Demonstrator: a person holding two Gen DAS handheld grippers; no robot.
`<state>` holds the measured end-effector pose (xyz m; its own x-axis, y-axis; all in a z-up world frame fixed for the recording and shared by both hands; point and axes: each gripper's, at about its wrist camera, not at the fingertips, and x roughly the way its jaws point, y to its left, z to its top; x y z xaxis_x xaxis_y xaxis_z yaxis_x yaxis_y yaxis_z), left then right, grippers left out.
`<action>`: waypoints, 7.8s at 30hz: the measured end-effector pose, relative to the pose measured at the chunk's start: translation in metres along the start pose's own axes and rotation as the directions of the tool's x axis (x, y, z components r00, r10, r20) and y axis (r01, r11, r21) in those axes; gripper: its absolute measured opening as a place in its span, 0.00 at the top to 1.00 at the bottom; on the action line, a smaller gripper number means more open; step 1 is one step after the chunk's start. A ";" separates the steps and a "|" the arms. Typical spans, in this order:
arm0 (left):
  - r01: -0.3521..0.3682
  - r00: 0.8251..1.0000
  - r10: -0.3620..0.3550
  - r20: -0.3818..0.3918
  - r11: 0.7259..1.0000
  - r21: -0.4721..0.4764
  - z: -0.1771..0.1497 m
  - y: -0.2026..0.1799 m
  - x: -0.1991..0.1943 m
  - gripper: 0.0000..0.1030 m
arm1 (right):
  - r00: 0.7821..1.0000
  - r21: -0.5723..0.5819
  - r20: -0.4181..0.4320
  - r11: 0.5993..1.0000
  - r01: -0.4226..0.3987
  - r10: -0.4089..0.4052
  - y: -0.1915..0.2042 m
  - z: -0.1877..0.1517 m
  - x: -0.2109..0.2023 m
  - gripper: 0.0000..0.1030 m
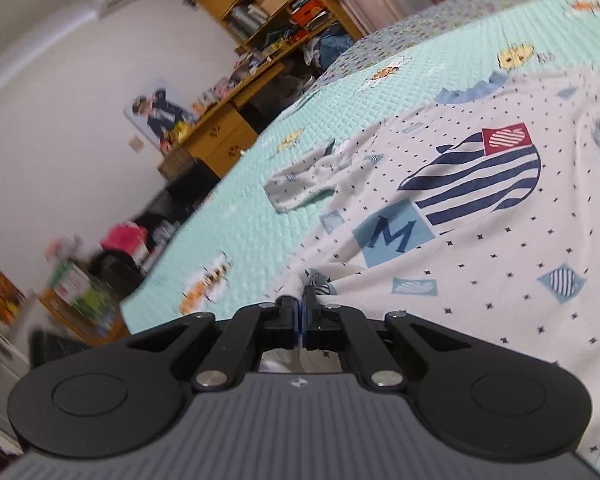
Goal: Fold clothes
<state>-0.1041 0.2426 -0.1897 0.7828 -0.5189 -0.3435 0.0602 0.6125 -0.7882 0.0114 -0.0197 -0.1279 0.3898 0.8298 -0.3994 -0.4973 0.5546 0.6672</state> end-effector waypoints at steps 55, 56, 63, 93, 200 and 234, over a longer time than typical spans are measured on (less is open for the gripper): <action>-0.223 0.913 0.271 0.304 0.958 -0.181 -0.018 0.031 -0.082 0.44 | 0.997 0.069 -0.071 0.998 -0.013 0.018 0.001 -0.011 -0.004 0.93; -0.235 0.904 0.286 0.319 0.953 -0.189 -0.018 0.032 -0.087 0.44 | 0.997 0.060 -0.080 0.998 -0.006 0.011 0.000 -0.012 -0.004 0.93; -0.251 0.904 0.295 0.309 0.952 -0.175 -0.015 0.027 -0.105 0.44 | 0.961 -0.302 -0.201 0.945 0.123 -0.189 0.023 -0.036 0.007 0.90; -0.528 0.810 0.572 0.130 0.614 0.587 0.009 -0.009 -0.024 0.63 | 0.921 -0.397 -0.150 0.875 0.276 -0.358 0.007 -0.057 -0.045 0.47; -0.470 0.876 0.479 -0.051 0.873 0.133 0.066 0.057 -0.059 0.91 | 0.777 -0.224 0.067 0.750 0.623 -0.626 -0.052 -0.081 -0.128 0.97; -0.011 0.842 0.341 -0.417 0.785 0.619 0.000 -0.032 0.012 0.76 | 0.940 -0.631 -0.212 0.772 0.076 -0.266 0.026 -0.081 0.011 0.63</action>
<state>-0.0969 0.2169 -0.1690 0.4214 -0.4773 -0.7712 0.4223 0.8558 -0.2989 -0.0597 0.0087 -0.1656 0.3342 0.6458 -0.6865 -0.8436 0.5297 0.0876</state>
